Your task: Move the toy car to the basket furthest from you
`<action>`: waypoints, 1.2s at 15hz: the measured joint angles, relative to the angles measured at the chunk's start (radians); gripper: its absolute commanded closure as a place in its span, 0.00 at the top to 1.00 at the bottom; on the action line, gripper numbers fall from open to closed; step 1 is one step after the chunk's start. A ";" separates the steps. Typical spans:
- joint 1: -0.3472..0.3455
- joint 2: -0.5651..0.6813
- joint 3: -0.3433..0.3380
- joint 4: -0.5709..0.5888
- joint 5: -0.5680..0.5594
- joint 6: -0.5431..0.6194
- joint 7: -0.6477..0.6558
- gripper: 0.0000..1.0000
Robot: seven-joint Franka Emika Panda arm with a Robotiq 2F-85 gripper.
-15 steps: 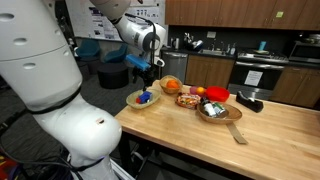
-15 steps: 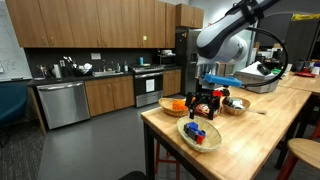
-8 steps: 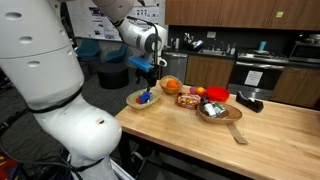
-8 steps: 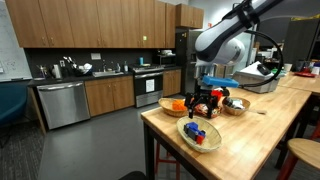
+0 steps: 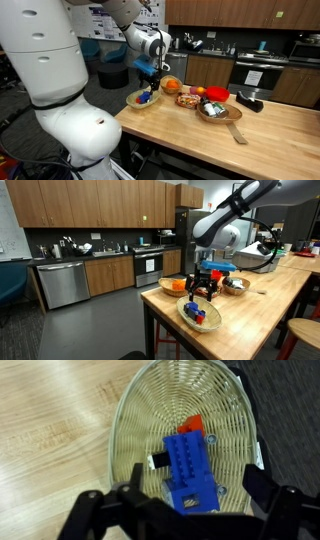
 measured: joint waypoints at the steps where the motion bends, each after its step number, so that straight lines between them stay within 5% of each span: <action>1: 0.000 0.016 -0.001 0.009 0.000 0.000 -0.005 1.00; 18: 0.012 0.195 0.006 0.118 -0.015 -0.021 -0.013 1.00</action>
